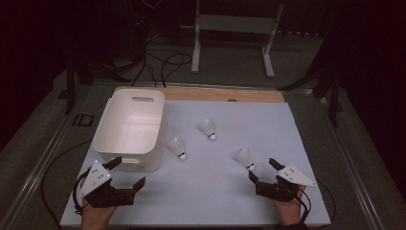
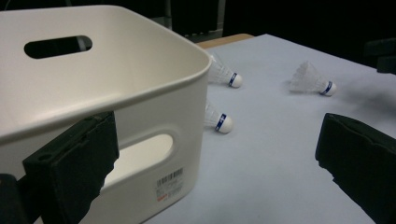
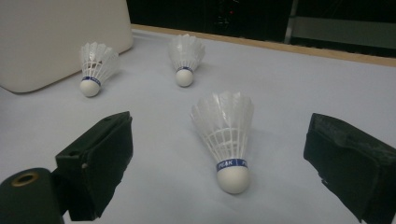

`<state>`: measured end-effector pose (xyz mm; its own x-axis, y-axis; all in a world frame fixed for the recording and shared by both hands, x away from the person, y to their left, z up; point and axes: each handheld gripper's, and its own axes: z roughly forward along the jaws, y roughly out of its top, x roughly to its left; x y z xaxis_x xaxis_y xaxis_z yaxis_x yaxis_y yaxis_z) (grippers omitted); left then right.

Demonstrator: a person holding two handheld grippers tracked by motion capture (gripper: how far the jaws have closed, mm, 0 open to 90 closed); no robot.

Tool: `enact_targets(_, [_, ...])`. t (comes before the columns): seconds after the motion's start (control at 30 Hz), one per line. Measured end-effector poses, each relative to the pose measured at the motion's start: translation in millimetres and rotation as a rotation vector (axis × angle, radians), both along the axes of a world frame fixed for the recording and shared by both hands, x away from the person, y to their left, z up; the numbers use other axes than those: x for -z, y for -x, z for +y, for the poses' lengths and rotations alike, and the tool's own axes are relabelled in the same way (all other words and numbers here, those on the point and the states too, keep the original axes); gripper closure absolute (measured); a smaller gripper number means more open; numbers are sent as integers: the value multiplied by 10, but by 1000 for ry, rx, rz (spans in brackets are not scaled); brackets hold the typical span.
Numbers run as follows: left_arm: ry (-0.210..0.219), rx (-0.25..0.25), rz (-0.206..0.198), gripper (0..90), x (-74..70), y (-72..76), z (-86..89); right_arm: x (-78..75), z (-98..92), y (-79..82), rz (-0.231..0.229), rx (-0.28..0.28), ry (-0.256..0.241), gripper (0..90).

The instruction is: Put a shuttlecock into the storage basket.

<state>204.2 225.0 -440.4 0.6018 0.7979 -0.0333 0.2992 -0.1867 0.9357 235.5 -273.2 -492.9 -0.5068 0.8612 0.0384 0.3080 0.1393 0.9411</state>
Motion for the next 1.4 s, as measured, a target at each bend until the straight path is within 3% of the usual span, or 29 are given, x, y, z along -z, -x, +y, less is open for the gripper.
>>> enact_targets(0.5, [-5, 8, -35, 2, -208, -48, -84, 2, 0, -1, 1, 1, 1, 80])
enact_targets(1.4, [-25, 67, -44, 2, -433, -252, -357, 2, -6, -7, 1, 1, 2, 81])
